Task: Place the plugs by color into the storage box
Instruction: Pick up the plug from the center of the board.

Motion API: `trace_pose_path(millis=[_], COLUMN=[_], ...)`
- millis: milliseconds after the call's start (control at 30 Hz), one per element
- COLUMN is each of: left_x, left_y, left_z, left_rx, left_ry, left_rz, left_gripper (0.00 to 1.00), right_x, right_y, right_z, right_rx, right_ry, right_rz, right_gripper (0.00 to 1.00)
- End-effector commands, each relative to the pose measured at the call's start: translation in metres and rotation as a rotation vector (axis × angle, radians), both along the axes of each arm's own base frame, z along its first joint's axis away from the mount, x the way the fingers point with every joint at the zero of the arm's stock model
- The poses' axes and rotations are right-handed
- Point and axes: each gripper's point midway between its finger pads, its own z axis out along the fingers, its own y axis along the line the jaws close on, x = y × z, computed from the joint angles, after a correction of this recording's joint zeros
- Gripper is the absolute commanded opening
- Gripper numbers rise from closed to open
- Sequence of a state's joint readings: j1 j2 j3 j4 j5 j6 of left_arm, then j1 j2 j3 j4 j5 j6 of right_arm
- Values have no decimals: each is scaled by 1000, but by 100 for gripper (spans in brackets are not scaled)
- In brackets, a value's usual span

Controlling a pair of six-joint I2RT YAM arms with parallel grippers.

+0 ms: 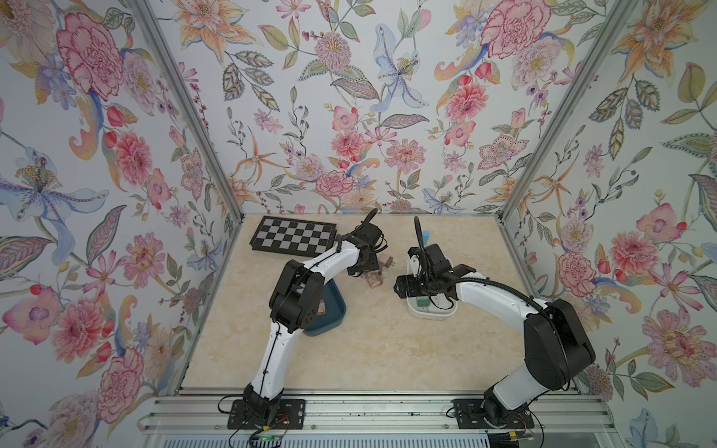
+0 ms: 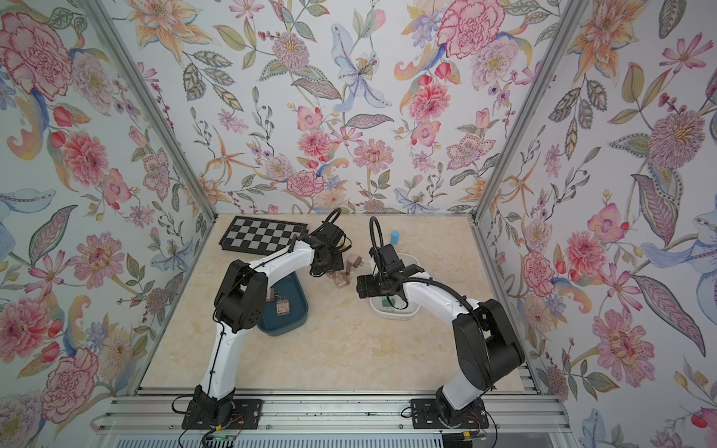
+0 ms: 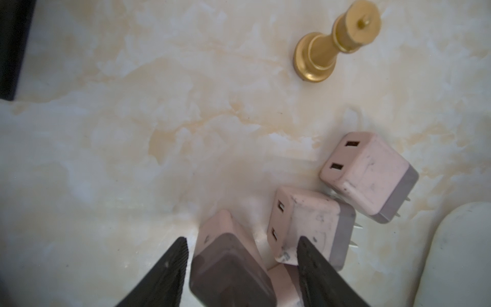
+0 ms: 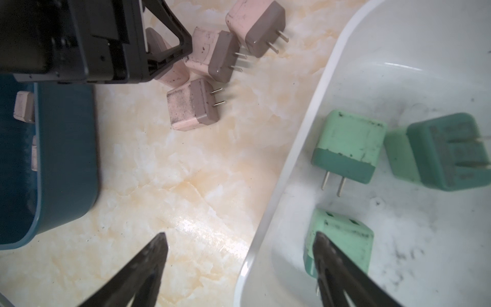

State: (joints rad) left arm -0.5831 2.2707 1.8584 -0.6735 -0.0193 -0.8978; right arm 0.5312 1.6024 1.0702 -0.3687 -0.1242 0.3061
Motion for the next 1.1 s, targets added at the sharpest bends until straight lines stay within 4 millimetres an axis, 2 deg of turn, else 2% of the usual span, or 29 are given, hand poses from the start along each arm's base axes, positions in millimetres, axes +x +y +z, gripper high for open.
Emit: trace_pose_path(millis=[0, 200, 433, 500, 667, 733, 900, 1067], left_x=[-2, -3, -6, -6, -6, -6, -4, 0], left_y=[5, 9, 13, 13, 16, 18, 17, 23], left_z=[-5, -6, -14, -13, -8, -7, 12, 49], left_rx=[65, 89, 119, 124, 147, 154, 143, 154], left_ry=[9, 16, 35, 32, 24, 23, -17, -66], left_rz=[-1, -8, -19, -27, -41, -44, -56, -61], left_gripper=[59, 46, 39, 35, 32, 25, 26, 26], right_x=[1, 1, 1, 1, 1, 1, 2, 2], right_y=[-1, 0, 0, 0, -1, 0, 0, 1], right_z=[8, 7, 6, 6, 6, 6, 8, 11], right_rx=[17, 21, 21, 21, 18, 21, 22, 28], right_ry=[-23, -21, -16, -18, -18, -16, -20, -26], right_rz=[2, 3, 1, 1, -3, -1, -4, -5], right_gripper=[87, 87, 87, 87, 87, 87, 87, 87])
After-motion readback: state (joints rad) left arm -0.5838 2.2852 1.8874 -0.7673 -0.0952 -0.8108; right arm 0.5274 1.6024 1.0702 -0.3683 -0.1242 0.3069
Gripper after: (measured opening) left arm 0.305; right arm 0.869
